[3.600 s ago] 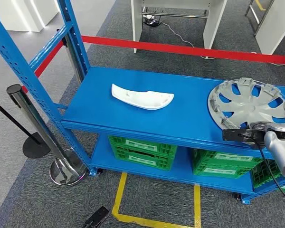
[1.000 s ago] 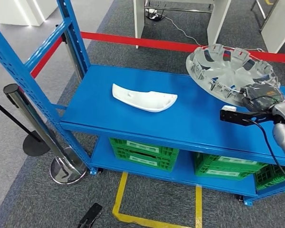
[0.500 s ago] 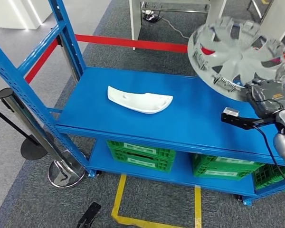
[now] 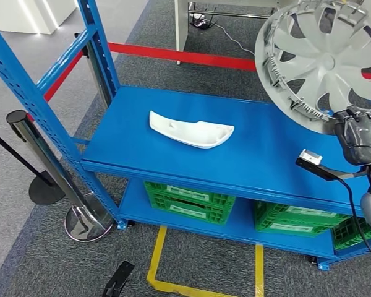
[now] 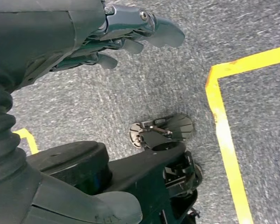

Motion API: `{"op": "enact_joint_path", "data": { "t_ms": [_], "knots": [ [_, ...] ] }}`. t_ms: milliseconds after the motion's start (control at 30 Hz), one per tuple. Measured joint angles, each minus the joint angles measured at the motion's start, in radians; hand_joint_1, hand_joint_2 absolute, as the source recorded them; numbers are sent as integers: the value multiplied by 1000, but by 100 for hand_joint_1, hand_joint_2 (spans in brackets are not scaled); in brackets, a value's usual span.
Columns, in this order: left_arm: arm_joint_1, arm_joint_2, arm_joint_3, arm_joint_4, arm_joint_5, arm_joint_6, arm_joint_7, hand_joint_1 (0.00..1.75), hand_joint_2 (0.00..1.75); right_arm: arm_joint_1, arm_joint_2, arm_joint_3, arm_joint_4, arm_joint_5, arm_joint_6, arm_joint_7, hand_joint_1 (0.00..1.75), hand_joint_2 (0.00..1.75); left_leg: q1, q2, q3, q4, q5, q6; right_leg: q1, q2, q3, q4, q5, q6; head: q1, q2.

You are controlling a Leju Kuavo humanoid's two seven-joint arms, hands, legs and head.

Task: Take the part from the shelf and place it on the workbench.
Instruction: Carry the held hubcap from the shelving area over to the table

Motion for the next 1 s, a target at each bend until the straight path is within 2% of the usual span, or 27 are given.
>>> {"op": "enact_joint_path", "data": {
  "t_ms": [100,133,200,267,300,333,367,433,467,500,600,633,667,700,767,800,833,867,900,933,1000],
  "knots": [
    [0,0,3,0,5,5,13,0,175,24,26,-35,-27,-50,-5,-43,175,175,-3,0,-7,6,4,-13,-2,1,0,-9,3,-12,0,0],
    [-1,0,4,0,7,6,17,0,175,31,35,-44,-37,-66,-6,-55,175,175,-3,0,-11,15,-8,-19,-4,0,-1,-9,6,-16,-1,0],
    [-2,0,5,0,10,9,22,0,175,42,52,-58,-59,-87,-7,-71,175,175,0,2,-37,92,-69,-32,-9,-3,-5,-11,12,-26,-5,0],
    [-4,-1,6,0,11,11,27,0,175,51,64,-67,-73,-98,-7,-77,175,175,3,3,-79,224,-144,-42,-7,-6,-13,-10,17,-31,-8,0],
    [-4,-1,6,0,11,11,30,0,175,55,69,-70,-78,-104,-7,-79,175,175,4,4,-90,271,-164,-43,-6,-7,-17,-10,20,-32,-8,0],
    [-4,-1,6,0,12,13,31,0,175,58,73,-74,-81,-114,-5,-85,175,175,4,4,-83,281,-165,-42,-5,-8,-21,-10,25,-32,-8,0],
    [-4,-1,7,0,12,14,33,0,175,60,77,-77,-85,-130,0,-93,175,175,4,4,-58,252,-150,-39,-4,-8,-25,-10,29,-31,-8,0],
    [-6,-1,7,0,12,18,33,0,175,61,82,-84,-94,-165,14,-112,175,175,2,4,31,110,-102,-28,-2,-8,-33,-10,40,-28,-8,0],
    [-8,-1,7,0,12,19,33,0,175,61,84,-86,-98,-178,20,-118,175,175,0,3,66,48,-87,-22,-1,-7,-36,-10,45,-25,-8,0],
    [-9,-1,6,0,11,20,33,0,175,61,86,-88,-102,-185,23,-121,175,175,-2,3,87,7,-79,-17,-1,-8,-39,-10,51,-20,-8,0],
    [-10,-2,7,0,12,21,33,0,175,62,91,-92,-107,-199,31,-127,175,175,-6,3,83,-12,-62,-3,-3,-9,-46,-18,71,-2,-8,0],
    [-10,-2,7,0,12,22,33,0,175,62,92,-94,-108,-213,40,-132,175,175,-4,5,78,-17,-51,4,-4,-7,-52,-16,66,2,-7,0],
    [-11,-3,7,0,13,23,33,0,175,61,93,-95,-109,-237,58,-139,175,175,-2,6,71,-23,-38,11,-3,-6,-63,1,43,6,-5,0],
    [-12,-3,7,0,13,25,34,0,175,61,93,-97,-111,-267,80,-149,175,175,1,7,62,-28,-26,16,-3,-4,-78,39,5,8,-3,0],
    [-12,-5,7,0,14,30,37,0,175,61,97,-97,-114,-347,136,-174,175,175,0,9,37,-28,-6,21,-2,-3,-113,165,-89,12,2,0],
    [-12,-5,7,0,14,33,39,0,175,63,100,-97,-116,-389,165,-185,175,175,-1,9,23,-27,4,21,-2,-3,-122,222,-116,14,3,0],
    [-11,-5,7,0,14,37,40,0,175,65,104,-97,-116,-439,198,-197,175,175,-2,9,10,-27,14,21,-2,-3,-118,254,-122,15,3,0],
    [-11,-6,7,0,13,40,43,0,175,68,108,-97,-118,-494,232,-209,175,175,-2,9,-3,-26,23,20,-2,-3,-98,252,-108,15,3,0],
    [-11,-6,7,0,12,42,46,0,175,70,112,-97,-119,-550,267,-220,175,175,-2,9,-16,-24,32,18,-2,-3,-61,216,-83,14,3,0],
    [-11,-6,7,0,12,45,49,0,175,72,116,-97,-122,-608,304,-232,175,175,-2,9,-26,-22,40,15,-2,-3,-12,154,-64,12,3,0],
    [-12,-6,7,0,10,47,53,0,175,73,124,-99,-131,-727,385,-258,175,175,-4,8,-43,-17,54,6,0,-3,82,24,-66,10,2,0]
  ]
}}
